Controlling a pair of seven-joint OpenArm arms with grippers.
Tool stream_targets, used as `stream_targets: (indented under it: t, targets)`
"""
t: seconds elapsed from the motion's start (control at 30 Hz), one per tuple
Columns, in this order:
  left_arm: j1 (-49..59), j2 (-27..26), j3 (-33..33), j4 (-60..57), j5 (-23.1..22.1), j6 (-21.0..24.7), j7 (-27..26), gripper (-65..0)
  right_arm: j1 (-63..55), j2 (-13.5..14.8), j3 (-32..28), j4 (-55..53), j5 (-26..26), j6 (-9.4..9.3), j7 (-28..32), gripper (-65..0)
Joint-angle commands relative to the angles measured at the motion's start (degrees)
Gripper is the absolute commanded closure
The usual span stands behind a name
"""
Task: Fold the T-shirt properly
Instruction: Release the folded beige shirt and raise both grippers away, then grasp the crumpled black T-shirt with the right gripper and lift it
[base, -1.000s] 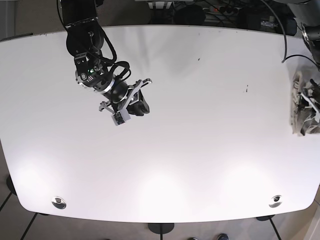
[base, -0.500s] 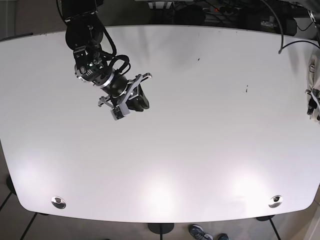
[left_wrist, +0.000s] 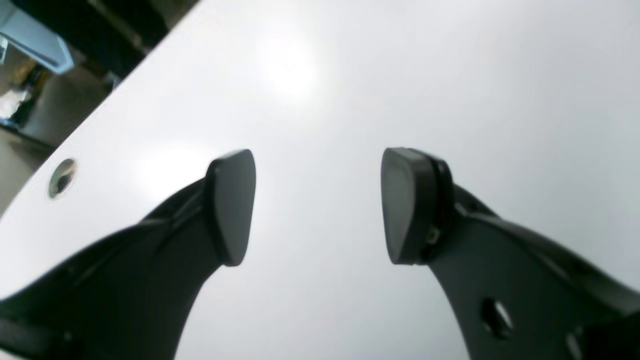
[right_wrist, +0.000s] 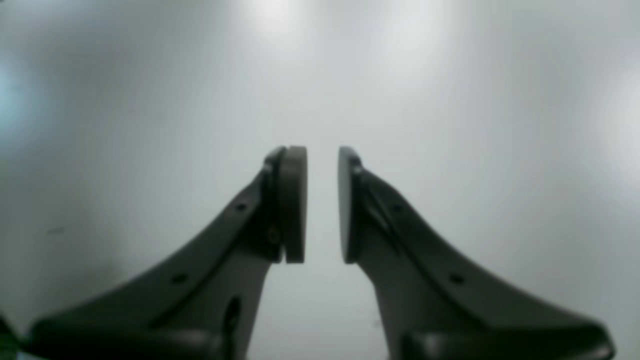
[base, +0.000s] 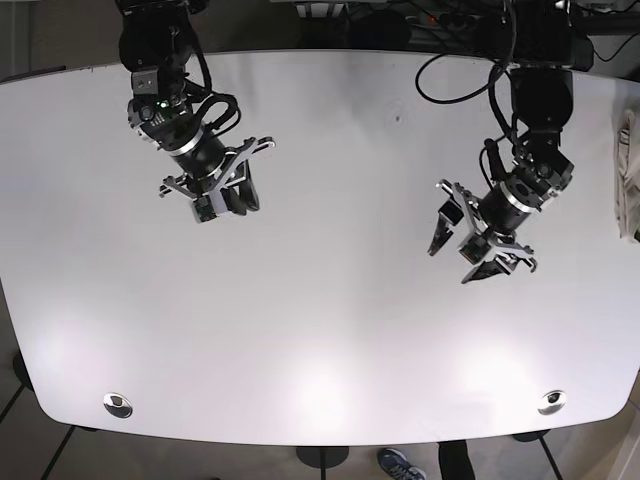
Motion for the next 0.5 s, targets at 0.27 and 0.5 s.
stream_targets:
  t: [0.27, 0.5]
  targets:
    - [4.4, 17.6, -3.7, 13.0, -0.3, 0.7, 18.7, -36.9, -4.3, 0.5, 0.4, 4.0, -0.4, -0.34, 0.9, -10.5]
    - [6.2, 22.6, -3.8, 13.1, 0.0, 9.0, 22.7, -44.4, -6.1, 0.5, 0.4, 4.7, -0.8, -0.34, 0.9, -10.6]
